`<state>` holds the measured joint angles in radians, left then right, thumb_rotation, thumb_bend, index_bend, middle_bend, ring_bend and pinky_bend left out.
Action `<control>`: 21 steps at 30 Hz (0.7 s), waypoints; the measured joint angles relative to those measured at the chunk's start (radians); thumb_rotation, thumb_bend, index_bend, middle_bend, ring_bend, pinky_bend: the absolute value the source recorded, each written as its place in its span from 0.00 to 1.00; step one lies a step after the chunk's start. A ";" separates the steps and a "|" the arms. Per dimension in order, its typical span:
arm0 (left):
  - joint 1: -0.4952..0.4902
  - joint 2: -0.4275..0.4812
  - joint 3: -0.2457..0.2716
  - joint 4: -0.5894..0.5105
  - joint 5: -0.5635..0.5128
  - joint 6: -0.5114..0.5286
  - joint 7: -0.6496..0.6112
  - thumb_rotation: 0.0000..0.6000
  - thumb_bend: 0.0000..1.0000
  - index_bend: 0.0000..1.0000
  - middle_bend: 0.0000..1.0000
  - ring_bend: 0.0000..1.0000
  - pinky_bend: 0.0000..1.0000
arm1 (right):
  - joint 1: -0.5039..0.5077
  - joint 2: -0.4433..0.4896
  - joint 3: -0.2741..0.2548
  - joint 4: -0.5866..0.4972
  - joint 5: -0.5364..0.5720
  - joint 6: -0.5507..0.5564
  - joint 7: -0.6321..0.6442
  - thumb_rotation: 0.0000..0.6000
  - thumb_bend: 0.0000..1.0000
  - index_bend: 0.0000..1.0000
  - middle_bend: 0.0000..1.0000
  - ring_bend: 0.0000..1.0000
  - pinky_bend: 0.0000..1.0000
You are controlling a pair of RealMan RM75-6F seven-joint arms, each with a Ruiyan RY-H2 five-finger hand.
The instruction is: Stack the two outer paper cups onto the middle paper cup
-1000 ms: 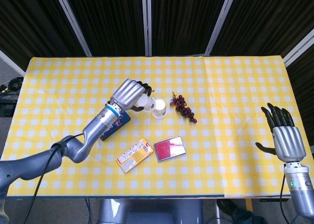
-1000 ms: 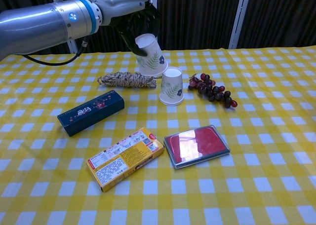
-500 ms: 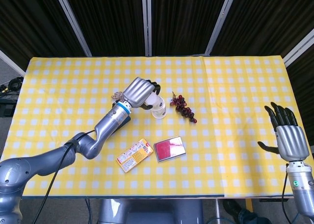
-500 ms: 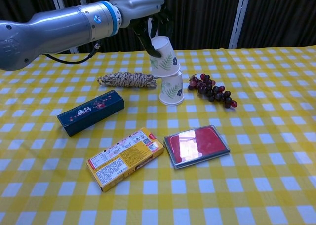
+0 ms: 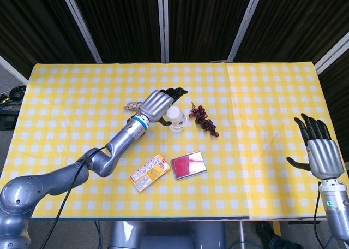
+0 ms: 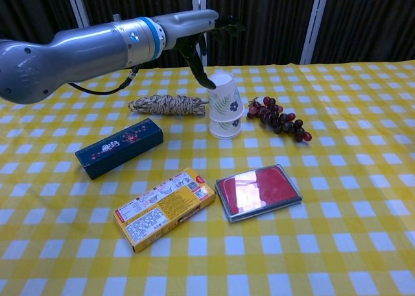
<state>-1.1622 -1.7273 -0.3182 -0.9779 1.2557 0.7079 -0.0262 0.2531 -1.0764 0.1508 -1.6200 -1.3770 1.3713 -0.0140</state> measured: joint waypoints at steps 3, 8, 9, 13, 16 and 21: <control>0.008 -0.002 0.008 0.007 0.004 0.016 -0.009 1.00 0.00 0.00 0.00 0.00 0.12 | -0.002 0.002 0.001 -0.001 -0.001 0.001 0.002 1.00 0.00 0.02 0.00 0.00 0.00; 0.037 0.021 0.025 -0.022 0.013 0.041 -0.023 1.00 0.00 0.02 0.00 0.00 0.13 | -0.004 0.004 0.002 -0.003 -0.003 0.002 0.006 1.00 0.00 0.02 0.00 0.00 0.00; 0.045 0.029 0.031 -0.031 0.016 0.046 -0.027 1.00 0.00 0.02 0.00 0.00 0.13 | -0.004 0.004 0.003 -0.003 -0.004 0.002 0.007 1.00 0.00 0.02 0.00 0.00 0.00; 0.074 0.061 0.052 -0.056 0.025 0.060 -0.035 1.00 0.00 0.02 0.00 0.00 0.12 | -0.005 0.004 0.003 -0.002 -0.005 0.001 0.009 1.00 0.00 0.02 0.00 0.00 0.00; 0.112 0.094 0.070 -0.079 0.033 0.089 -0.041 1.00 0.00 0.02 0.00 0.00 0.11 | -0.005 0.004 0.003 -0.002 -0.007 -0.001 0.011 1.00 0.00 0.02 0.00 0.00 0.00; 0.230 0.181 0.113 -0.120 0.047 0.208 -0.040 1.00 0.00 0.01 0.00 0.00 0.06 | -0.005 0.005 0.000 -0.012 -0.020 0.000 0.009 1.00 0.00 0.02 0.00 0.00 0.00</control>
<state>-0.9320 -1.5467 -0.2052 -1.0978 1.3030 0.9158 -0.0666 0.2480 -1.0718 0.1503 -1.6318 -1.3969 1.3715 -0.0051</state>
